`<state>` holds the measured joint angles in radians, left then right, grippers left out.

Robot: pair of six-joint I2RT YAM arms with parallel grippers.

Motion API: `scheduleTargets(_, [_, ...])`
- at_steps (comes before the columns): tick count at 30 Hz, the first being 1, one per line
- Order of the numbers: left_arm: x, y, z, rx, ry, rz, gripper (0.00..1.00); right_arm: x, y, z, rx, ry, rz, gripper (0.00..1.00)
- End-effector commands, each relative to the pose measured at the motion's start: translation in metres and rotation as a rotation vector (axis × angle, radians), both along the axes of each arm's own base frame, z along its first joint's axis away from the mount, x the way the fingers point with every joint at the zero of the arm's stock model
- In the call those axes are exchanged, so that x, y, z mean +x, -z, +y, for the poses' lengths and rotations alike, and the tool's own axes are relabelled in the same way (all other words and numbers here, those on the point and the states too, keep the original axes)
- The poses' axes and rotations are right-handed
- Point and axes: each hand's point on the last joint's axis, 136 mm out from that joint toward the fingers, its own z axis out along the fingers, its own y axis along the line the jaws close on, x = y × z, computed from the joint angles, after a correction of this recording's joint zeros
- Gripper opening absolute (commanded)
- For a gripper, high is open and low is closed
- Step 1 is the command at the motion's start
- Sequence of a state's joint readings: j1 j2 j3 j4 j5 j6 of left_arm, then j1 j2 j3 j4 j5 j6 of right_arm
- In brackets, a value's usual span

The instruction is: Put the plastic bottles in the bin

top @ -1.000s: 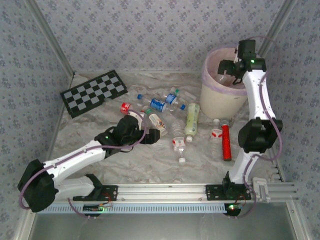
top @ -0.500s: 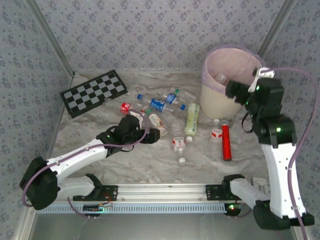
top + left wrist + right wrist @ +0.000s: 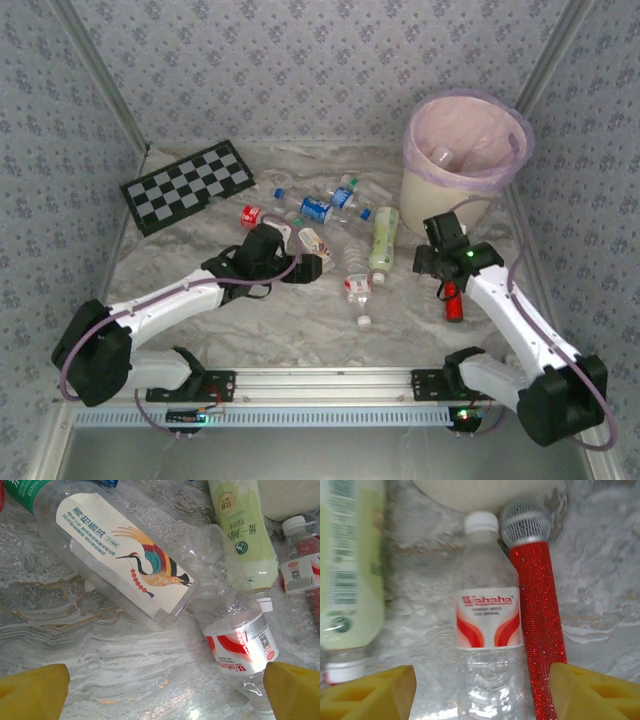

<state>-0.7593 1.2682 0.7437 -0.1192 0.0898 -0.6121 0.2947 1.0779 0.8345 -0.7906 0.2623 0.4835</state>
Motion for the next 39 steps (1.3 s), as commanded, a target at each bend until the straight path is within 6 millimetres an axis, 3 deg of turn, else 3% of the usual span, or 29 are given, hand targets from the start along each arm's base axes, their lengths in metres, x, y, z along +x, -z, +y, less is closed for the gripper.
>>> scheduleTargets(1, [0.002,-0.013,-0.001,-0.026,0.001,-0.016,0.99,0.012,0.016,-0.002,0.092,0.075,-0.017,0.73])
scheduleTargets(5, [0.005,-0.011,0.006,-0.026,-0.022,-0.017,0.99,0.015,0.032,-0.008,0.12,0.104,-0.011,0.83])
scheduleTargets(9, [0.009,-0.012,0.005,-0.033,-0.023,-0.015,0.99,0.016,0.049,-0.007,0.144,0.109,0.016,0.85])
scheduleTargets(20, [0.009,-0.013,0.001,-0.044,-0.019,-0.003,0.99,0.016,0.064,0.006,0.169,0.066,0.046,0.69])
scheduleTargets(24, [0.009,-0.015,0.004,-0.05,-0.026,-0.018,0.99,0.015,0.054,0.007,0.144,0.046,0.034,0.6])
scheduleTargets(30, [0.01,-0.017,0.003,-0.053,-0.026,-0.022,0.99,0.011,0.036,0.018,0.133,-0.003,0.035,0.54])
scheduleTargets(39, [0.011,-0.017,0.004,-0.058,-0.035,-0.027,0.99,0.012,-0.039,0.061,0.164,-0.182,-0.049,0.43])
